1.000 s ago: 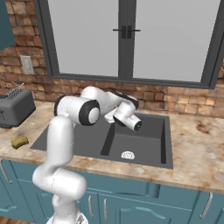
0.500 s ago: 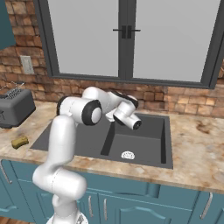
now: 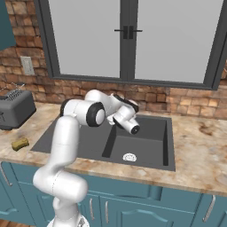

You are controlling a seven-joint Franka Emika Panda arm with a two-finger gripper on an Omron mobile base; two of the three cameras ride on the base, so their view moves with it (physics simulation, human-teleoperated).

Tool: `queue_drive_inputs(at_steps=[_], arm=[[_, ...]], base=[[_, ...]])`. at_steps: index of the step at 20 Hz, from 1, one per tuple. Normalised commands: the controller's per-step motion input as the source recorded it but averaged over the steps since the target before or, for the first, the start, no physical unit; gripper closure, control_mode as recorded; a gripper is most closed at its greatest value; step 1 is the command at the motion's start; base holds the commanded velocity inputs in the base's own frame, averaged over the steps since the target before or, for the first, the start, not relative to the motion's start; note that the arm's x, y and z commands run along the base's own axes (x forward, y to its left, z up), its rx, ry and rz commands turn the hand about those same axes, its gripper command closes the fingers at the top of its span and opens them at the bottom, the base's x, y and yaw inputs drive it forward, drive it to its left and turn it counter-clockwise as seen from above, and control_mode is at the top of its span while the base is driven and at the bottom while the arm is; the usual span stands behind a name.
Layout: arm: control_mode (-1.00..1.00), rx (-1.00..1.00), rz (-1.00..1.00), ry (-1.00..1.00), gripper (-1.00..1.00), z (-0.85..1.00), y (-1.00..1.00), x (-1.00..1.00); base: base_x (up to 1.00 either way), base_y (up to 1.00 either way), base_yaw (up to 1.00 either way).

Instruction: Soak the sponge with water for a few seconds and then drop it inside the sink.

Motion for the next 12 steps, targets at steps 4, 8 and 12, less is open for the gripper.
queue_drive_inputs(at_steps=[4, 8, 12], arm=[[-1.00, 0.04, -0.07, 0.00, -1.00, -0.12, -0.01, 0.19], [-1.00, 0.06, -0.06, 0.00, -1.00, -0.05, -0.02, 0.17], [-1.00, 0.06, -0.06, 0.00, -1.00, -0.02, 0.00, 0.15]], base=[[0.00, 0.00, 0.00], [0.00, 0.00, 0.00], [0.00, 0.00, 0.00]])
